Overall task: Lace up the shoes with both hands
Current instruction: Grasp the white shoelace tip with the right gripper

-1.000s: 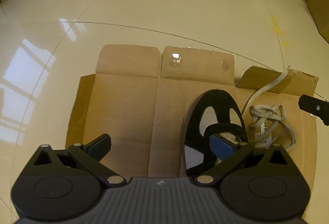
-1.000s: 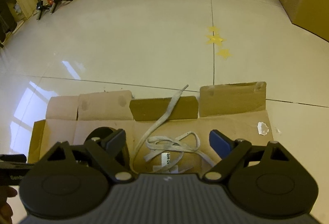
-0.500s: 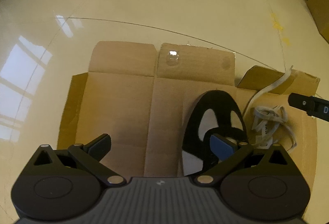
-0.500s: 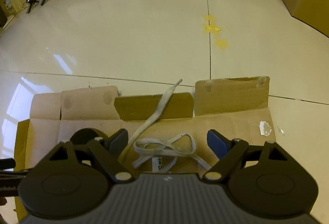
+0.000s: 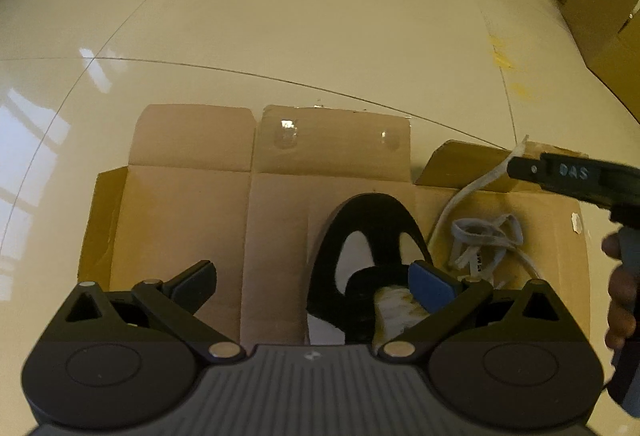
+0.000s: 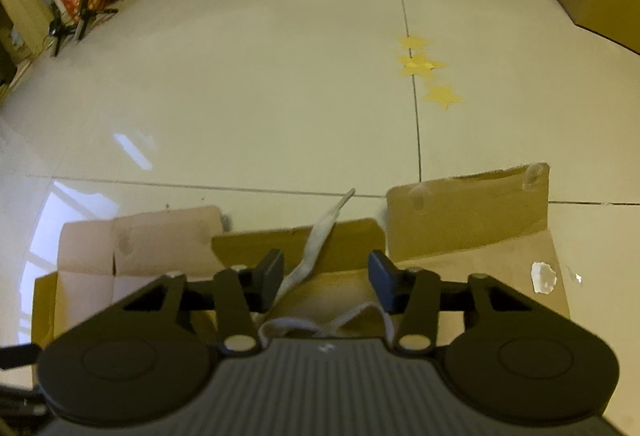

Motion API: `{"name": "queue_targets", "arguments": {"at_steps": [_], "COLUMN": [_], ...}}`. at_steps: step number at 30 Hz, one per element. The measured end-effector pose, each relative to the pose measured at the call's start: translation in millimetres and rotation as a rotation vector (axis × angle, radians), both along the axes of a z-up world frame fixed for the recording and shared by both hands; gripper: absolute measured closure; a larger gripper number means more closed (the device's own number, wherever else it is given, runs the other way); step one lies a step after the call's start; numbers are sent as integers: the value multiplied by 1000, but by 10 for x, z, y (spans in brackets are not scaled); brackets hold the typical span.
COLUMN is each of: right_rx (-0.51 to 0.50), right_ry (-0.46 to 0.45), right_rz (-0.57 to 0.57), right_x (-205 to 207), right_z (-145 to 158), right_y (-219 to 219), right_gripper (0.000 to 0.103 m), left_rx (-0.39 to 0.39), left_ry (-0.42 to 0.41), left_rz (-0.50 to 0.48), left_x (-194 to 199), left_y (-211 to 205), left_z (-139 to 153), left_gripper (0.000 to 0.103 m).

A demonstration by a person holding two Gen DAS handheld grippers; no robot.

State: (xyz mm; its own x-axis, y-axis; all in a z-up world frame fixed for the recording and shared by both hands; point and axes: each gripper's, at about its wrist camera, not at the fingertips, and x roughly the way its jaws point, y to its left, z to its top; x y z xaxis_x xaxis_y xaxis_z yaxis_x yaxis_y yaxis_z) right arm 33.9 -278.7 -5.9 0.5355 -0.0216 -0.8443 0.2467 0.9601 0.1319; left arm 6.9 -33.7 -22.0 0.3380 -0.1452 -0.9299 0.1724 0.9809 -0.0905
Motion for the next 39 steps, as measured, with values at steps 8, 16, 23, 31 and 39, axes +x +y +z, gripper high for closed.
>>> {"name": "queue_targets", "arguments": {"at_steps": [8, 16, 23, 31, 39], "right_rx": [-7, -17, -13, -10, -14], "right_ry": [2, 7, 9, 6, -1], "right_rz": [7, 9, 10, 16, 23], "right_x": [134, 158, 140, 148, 103], "right_z": [-129, -145, -158, -161, -163], "right_y": [-29, 1, -17, -26, -31], "right_gripper": [77, 79, 85, 93, 95], "left_rx": [-4, -5, -7, 13, 13], "left_ry": [18, 22, 29, 34, 37], "left_rz": [11, 12, 12, 4, 2], "left_x": [19, 18, 13, 12, 7], "left_y": [13, 36, 49, 30, 34], "left_z": [-40, -69, -67, -86, -90], "left_gripper": [1, 1, 1, 1, 1]}}
